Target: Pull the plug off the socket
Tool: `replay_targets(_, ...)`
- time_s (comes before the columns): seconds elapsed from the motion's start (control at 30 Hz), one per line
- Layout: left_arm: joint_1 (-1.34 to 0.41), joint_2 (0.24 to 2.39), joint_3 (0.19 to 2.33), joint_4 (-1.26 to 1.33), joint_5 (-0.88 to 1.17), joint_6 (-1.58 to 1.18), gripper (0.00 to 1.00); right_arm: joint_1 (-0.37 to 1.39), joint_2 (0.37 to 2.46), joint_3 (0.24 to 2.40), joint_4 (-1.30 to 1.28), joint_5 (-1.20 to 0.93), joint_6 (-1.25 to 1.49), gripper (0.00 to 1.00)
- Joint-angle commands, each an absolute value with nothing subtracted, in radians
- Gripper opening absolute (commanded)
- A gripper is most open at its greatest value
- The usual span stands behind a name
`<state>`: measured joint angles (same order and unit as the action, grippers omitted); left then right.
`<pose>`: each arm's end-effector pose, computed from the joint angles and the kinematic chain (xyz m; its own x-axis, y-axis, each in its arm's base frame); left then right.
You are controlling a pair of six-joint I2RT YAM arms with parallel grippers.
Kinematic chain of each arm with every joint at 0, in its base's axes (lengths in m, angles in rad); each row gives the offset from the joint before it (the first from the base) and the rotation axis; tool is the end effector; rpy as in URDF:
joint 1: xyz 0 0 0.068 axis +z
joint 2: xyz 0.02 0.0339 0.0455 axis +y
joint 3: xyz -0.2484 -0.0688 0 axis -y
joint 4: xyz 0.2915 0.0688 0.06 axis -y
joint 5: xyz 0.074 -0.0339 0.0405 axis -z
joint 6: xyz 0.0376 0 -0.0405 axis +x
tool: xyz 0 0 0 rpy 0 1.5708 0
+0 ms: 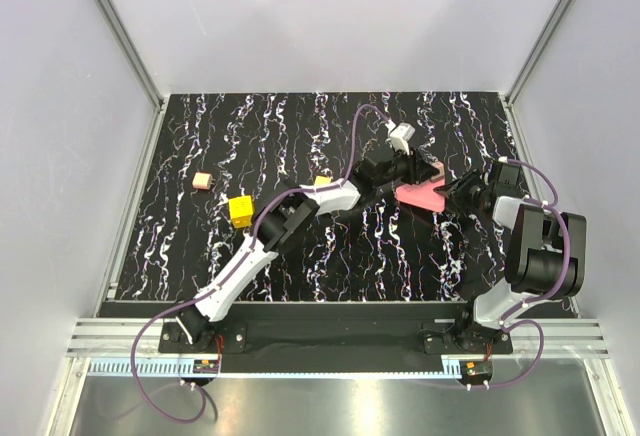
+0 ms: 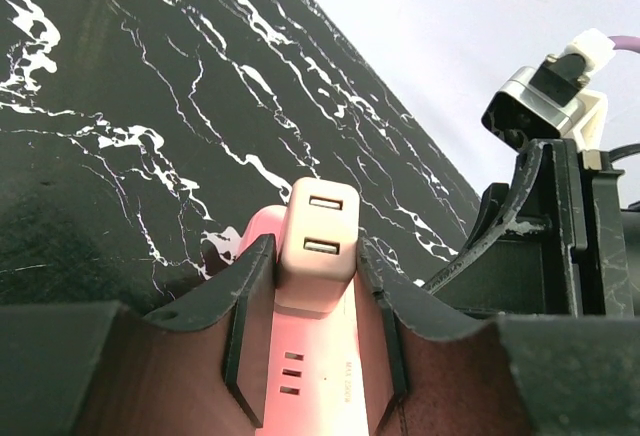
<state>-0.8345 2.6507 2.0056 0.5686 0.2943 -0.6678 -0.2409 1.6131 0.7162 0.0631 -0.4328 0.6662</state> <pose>0.4068 -0.4650 0.0949 -0.5997 -0.2208 -0.7692 0.6775 0.3714 -0.6349 0.3261 -0.0639 0.0913 -0.6007 0.7253 -0.3364 0.3995 0.6368 0.6595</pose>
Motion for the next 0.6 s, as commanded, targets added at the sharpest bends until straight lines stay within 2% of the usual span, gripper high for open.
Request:
replay_targets(0.0,-0.845,2.58,1.958,0.796,0.275,-0.693,0.0,-0.23,1.651,0.687,-0.103,-0.256,0.609,0.0)
replay_targets(0.2,-0.886,2.482,1.87,0.795,0.187,-0.54,0.0,-0.23,1.649,0.689,-0.103,-0.253,0.609,0.0)
replay_targets(0.3,-0.937,2.428,1.845,0.735,0.045,-0.385,0.0,-0.229,1.647,0.689,-0.103,-0.252,0.607,0.0)
replay_targets(0.57,-0.96,2.456,1.913,0.696,0.029,-0.365,0.0,-0.222,1.646,0.69,-0.109,-0.241,0.609,0.0)
